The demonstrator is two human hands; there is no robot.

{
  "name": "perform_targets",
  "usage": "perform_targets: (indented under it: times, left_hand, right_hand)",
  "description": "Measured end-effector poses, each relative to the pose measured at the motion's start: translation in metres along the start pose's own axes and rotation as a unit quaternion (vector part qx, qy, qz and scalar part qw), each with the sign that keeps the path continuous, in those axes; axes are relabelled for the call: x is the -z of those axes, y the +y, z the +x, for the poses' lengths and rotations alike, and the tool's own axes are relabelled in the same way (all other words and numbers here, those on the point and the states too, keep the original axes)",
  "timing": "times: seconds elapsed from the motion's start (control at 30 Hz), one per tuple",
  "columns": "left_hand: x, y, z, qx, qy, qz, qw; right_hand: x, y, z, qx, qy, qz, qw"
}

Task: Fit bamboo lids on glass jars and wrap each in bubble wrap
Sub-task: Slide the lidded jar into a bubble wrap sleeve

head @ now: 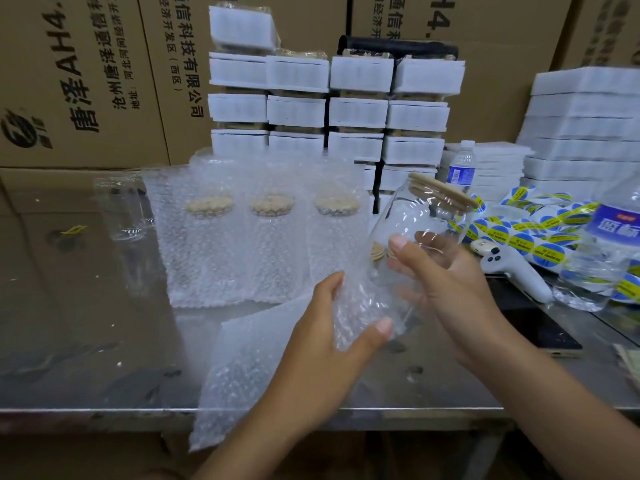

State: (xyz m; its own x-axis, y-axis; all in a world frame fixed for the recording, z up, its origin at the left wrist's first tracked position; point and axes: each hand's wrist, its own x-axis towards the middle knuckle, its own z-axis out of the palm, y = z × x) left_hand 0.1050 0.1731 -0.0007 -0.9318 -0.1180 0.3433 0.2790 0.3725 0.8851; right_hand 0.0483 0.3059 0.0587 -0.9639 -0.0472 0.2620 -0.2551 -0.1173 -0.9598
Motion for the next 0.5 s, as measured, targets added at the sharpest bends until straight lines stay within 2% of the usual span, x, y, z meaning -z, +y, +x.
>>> perform_targets:
  times: [0.1,0.3,0.5]
  left_hand:
    - [0.000,-0.002,0.000,-0.032,-0.013,0.078,0.996]
    - [0.000,-0.001,0.009,-0.095,0.046,0.192,0.976]
    - [0.006,0.005,0.013,-0.095,0.088,0.171,0.977]
  right_hand:
    - [-0.004,0.001,-0.002,-0.009,-0.013,-0.008,1.000]
    - [-0.015,0.005,-0.005,0.007,-0.007,-0.025,1.000]
    - [-0.023,0.010,-0.010,0.022,-0.060,-0.072,0.995]
